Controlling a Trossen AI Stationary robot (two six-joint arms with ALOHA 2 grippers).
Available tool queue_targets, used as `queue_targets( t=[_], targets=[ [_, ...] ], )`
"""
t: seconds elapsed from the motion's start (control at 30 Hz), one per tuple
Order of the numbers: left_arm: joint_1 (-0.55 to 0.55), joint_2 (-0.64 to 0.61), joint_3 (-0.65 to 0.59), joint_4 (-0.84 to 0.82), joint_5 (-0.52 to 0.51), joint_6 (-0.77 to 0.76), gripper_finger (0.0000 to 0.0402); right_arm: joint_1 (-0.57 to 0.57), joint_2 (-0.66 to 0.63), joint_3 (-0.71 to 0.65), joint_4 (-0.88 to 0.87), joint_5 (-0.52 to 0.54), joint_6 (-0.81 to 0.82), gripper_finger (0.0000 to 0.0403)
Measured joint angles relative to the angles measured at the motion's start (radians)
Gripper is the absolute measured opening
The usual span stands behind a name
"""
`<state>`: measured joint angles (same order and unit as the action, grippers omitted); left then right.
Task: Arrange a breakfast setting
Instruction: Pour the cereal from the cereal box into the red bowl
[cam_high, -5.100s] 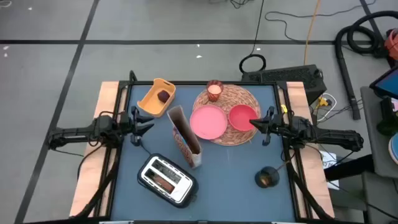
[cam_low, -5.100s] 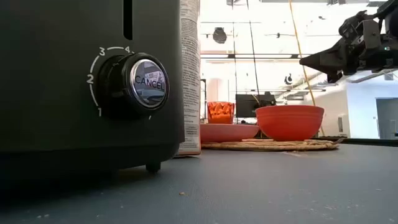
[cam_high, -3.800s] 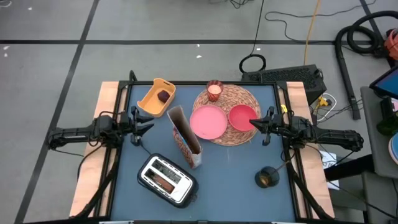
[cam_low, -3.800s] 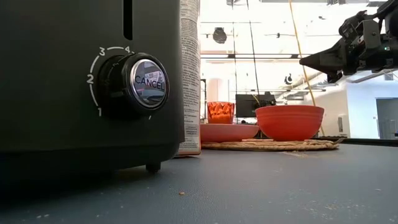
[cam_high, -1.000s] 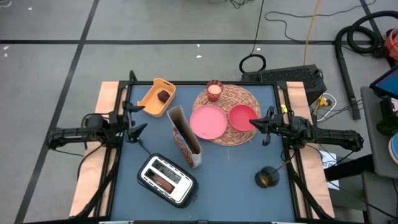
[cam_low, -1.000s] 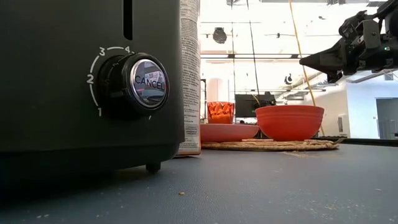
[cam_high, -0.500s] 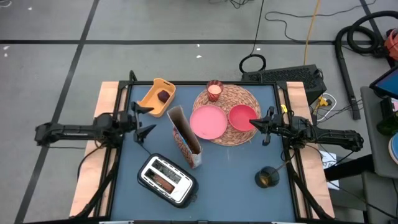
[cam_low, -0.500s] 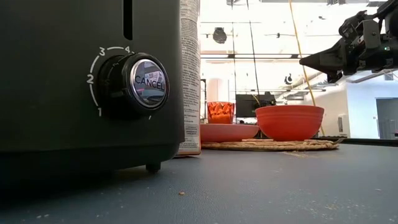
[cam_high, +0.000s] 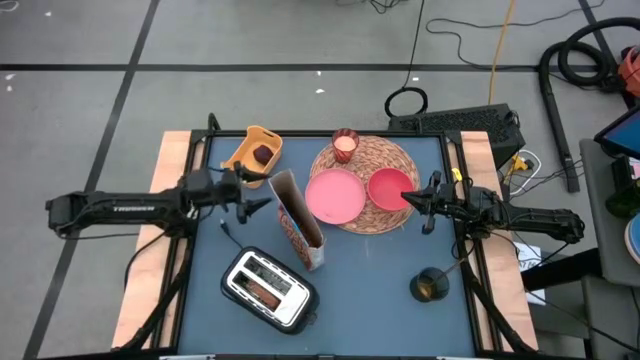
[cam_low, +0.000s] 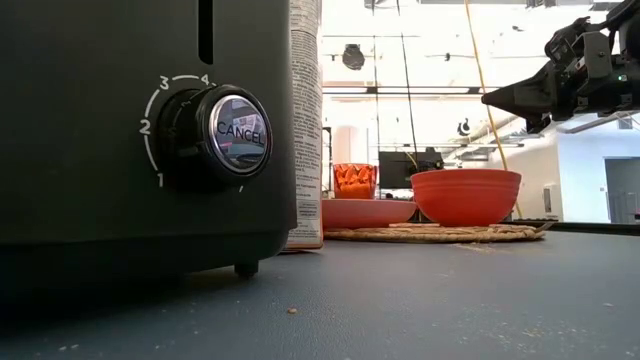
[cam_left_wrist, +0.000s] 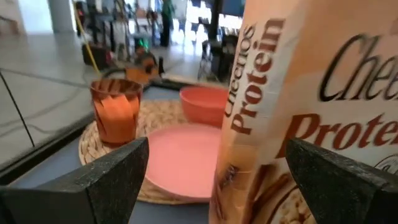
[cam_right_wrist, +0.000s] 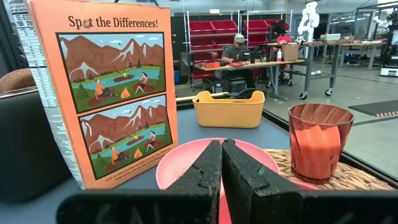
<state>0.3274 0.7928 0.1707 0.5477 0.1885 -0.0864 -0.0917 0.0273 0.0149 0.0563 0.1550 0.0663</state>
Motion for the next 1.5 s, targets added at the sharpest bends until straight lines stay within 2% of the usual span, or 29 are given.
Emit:
queue_targets(
  t=[0.17, 0.3, 0.53, 0.73, 0.93, 1.2, 1.5],
  targets=[
    [0.065, 0.126, 0.14, -0.175, 0.18, 0.094, 0.0381, 0.0, 0.0, 0.0, 0.0, 0.0, 0.0, 0.0006],
    [0.099, 0.219, 0.229, -0.279, 0.28, 0.169, 0.0381, 0.0, 0.0, 0.0, 0.0, 0.0, 0.0, 0.0006],
    [0.124, 0.347, 0.295, -0.311, 0.459, 0.277, 0.0381, 0.0, 0.0, 0.0, 0.0, 0.0, 0.0, 0.0006],
    [0.123, 0.417, 0.297, -0.313, 0.468, 0.295, 0.0381, 0.0, 0.0, 0.0, 0.0, 0.0, 0.0, 0.0006],
    [0.123, 0.432, 0.297, -0.307, 0.468, 0.284, 0.0381, 0.0, 0.0, 0.0, 0.0, 0.0, 0.0, 0.0006],
    [0.122, 0.431, 0.297, -0.258, 0.469, 0.153, 0.0381, 0.0, 0.0, 0.0, 0.0, 0.0, 0.0, 0.0006],
    [0.107, 0.431, 0.297, -0.18, 0.468, 0.115, 0.0381, 0.0, 0.0, 0.0, 0.0, 0.0, 0.0, 0.0006]
  ],
)
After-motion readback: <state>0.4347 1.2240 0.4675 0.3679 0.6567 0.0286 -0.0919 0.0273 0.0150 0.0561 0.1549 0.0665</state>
